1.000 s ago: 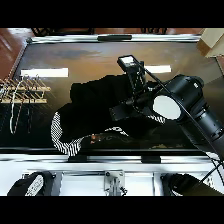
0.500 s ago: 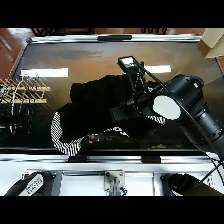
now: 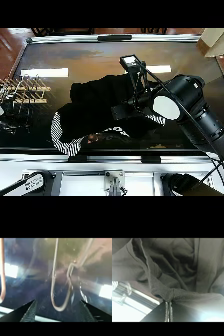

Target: Fold the shirts.

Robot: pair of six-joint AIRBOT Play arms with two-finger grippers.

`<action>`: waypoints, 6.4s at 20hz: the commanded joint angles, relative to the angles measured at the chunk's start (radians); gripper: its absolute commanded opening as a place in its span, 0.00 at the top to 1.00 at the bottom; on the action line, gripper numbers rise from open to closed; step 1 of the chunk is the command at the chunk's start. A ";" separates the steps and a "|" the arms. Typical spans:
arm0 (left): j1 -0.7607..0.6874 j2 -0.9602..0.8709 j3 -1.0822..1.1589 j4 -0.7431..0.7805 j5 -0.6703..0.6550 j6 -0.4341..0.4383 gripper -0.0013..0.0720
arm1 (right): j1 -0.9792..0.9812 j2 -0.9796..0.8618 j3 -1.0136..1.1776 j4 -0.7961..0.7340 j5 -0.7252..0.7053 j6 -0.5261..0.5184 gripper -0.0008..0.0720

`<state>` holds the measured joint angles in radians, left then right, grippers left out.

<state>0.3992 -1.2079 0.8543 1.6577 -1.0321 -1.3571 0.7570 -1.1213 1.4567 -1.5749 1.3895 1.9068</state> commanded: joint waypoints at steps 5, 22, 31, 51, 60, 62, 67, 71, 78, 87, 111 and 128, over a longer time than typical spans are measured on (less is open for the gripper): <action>0.002 -0.109 0.000 0.034 0.056 0.012 0.19 | 0.001 0.000 0.000 0.000 0.002 0.026 0.90; 0.001 -0.140 0.054 0.035 0.051 0.013 0.91 | 0.001 0.000 0.000 0.002 0.002 0.048 0.90; -0.001 0.151 0.089 -0.082 0.011 -0.002 0.92 | 0.001 0.000 0.000 -0.095 0.002 0.044 0.90; -1.224 0.537 0.058 0.011 -0.727 -0.051 0.92 | -0.006 0.000 0.000 -0.351 0.025 0.052 0.91; -1.352 0.550 0.058 0.124 -0.783 -0.077 0.92 | -0.108 0.001 0.000 -0.312 0.026 -0.065 0.91; -1.353 0.550 0.058 0.143 -0.782 -0.076 0.92 | -0.108 0.001 0.000 -0.308 0.036 -0.072 0.91; -1.353 0.562 0.079 0.150 -0.699 -0.074 0.92 | -0.108 0.001 0.000 -0.315 0.067 -0.121 0.90; -1.353 0.563 0.079 0.150 -0.696 -0.041 0.92 | -0.108 0.001 0.000 -0.345 0.067 -0.219 0.90; -1.352 0.614 0.027 0.151 -0.687 -0.122 0.92 | -0.108 0.001 0.000 -0.360 0.070 -0.209 0.90; -1.351 0.653 -0.129 0.122 -0.406 -0.084 0.92 | -0.105 0.001 0.000 -0.317 0.081 -0.199 0.90; -1.216 0.646 -0.262 0.036 -0.136 -0.027 0.92 | -0.105 0.001 0.000 -0.320 0.085 -0.175 0.90; -1.202 0.726 -0.263 0.124 -0.227 0.037 0.92 | -0.105 0.001 0.000 -0.332 0.083 -0.149 0.90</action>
<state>-0.8047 -0.4976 0.5922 1.7840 -1.2591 -1.3231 0.6521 -1.1206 1.4567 -1.9034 1.4742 1.7538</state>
